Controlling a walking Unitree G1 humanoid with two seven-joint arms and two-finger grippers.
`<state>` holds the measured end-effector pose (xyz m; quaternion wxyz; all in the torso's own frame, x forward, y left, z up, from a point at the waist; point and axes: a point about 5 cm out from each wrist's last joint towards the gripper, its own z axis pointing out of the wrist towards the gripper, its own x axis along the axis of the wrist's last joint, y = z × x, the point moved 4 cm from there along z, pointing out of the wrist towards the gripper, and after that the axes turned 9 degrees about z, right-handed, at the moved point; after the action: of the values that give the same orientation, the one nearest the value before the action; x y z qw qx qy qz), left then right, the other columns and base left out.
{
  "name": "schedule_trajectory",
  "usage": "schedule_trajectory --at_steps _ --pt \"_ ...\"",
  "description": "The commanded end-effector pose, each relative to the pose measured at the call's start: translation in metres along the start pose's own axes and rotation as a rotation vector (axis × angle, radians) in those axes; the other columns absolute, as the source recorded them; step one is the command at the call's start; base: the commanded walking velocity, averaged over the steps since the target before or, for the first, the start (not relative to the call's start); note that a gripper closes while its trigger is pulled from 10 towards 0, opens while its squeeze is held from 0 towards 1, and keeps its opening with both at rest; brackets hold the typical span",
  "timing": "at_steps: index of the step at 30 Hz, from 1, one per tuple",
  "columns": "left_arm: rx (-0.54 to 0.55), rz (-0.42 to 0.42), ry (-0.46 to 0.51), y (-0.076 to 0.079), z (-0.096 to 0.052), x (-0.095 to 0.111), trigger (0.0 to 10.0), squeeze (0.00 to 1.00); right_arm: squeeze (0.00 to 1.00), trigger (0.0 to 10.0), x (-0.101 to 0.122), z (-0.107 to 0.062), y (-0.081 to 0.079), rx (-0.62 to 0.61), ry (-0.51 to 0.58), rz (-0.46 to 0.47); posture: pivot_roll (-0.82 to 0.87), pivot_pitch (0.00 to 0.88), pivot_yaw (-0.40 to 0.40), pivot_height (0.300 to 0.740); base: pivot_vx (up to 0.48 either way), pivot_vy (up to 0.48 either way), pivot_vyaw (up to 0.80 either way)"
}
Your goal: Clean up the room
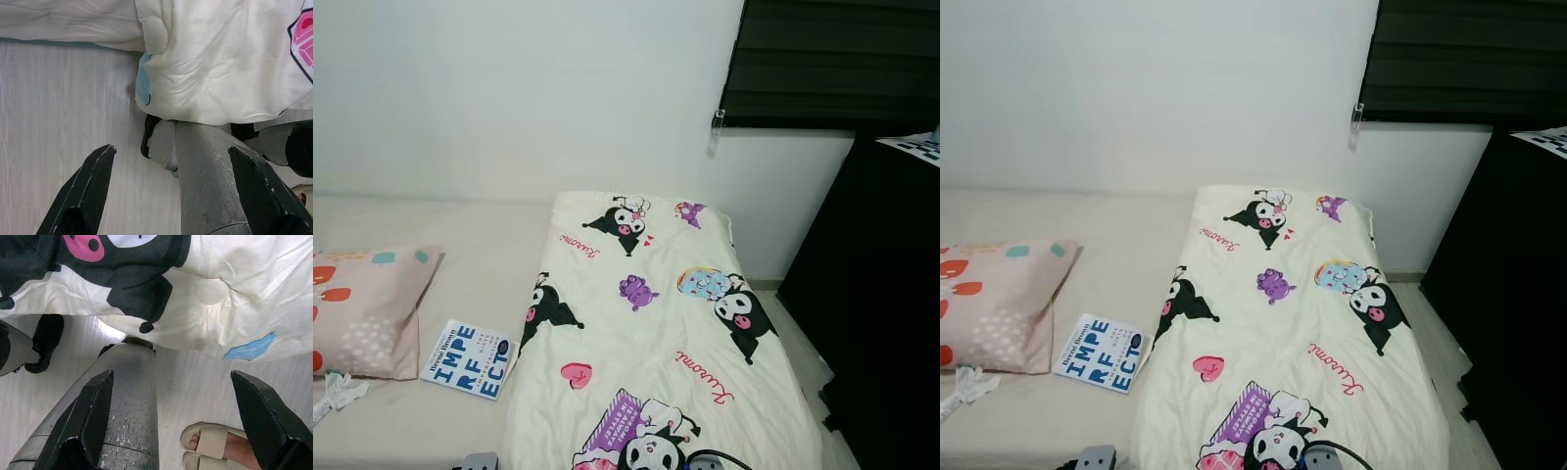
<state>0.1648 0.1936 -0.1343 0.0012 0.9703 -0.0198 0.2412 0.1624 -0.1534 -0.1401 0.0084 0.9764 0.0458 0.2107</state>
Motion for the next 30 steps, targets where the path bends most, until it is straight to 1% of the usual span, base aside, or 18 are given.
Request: schedule_trajectory --at_steps 1,5,7,10,15,21,30 --pt "0.000 -0.016 0.005 0.003 0.001 0.003 10.0 0.00 0.00 10.0 -0.011 -0.001 -0.002 0.007 -0.039 -0.001 0.05 0.000 -0.083 0.740 0.000 0.000 0.00" --pt "-0.004 -0.012 0.006 0.004 0.001 0.004 10.0 0.00 0.00 10.0 -0.010 -0.001 0.000 0.006 -0.039 -0.005 0.03 0.000 -0.080 0.740 0.000 0.000 0.00" --pt "-0.011 -0.005 0.002 0.005 0.001 0.004 10.0 0.00 0.00 10.0 -0.009 -0.001 0.000 0.027 -0.031 0.018 0.01 0.000 -0.076 0.740 0.000 0.000 0.00" --pt "-0.021 0.002 0.000 0.007 0.001 0.003 10.0 0.00 0.00 10.0 -0.010 -0.001 0.002 0.031 -0.039 0.010 0.01 0.000 -0.076 0.740 0.000 0.000 0.00" --pt "-0.025 0.010 -0.006 0.007 0.001 0.001 10.0 0.00 0.00 10.0 -0.016 -0.002 0.008 0.019 -0.054 -0.003 0.00 0.000 -0.076 0.740 0.000 0.000 0.00" --pt "-0.024 0.016 -0.008 0.007 0.001 0.001 10.0 0.00 0.00 10.0 -0.014 -0.002 0.015 -0.011 -0.048 -0.002 -0.01 0.000 -0.072 0.740 0.000 0.000 0.00" --pt "-0.030 0.033 -0.011 0.008 0.001 0.000 10.0 0.00 0.00 10.0 -0.017 -0.002 0.012 0.003 -0.051 -0.008 -0.01 0.000 -0.068 0.740 0.000 0.000 0.00"
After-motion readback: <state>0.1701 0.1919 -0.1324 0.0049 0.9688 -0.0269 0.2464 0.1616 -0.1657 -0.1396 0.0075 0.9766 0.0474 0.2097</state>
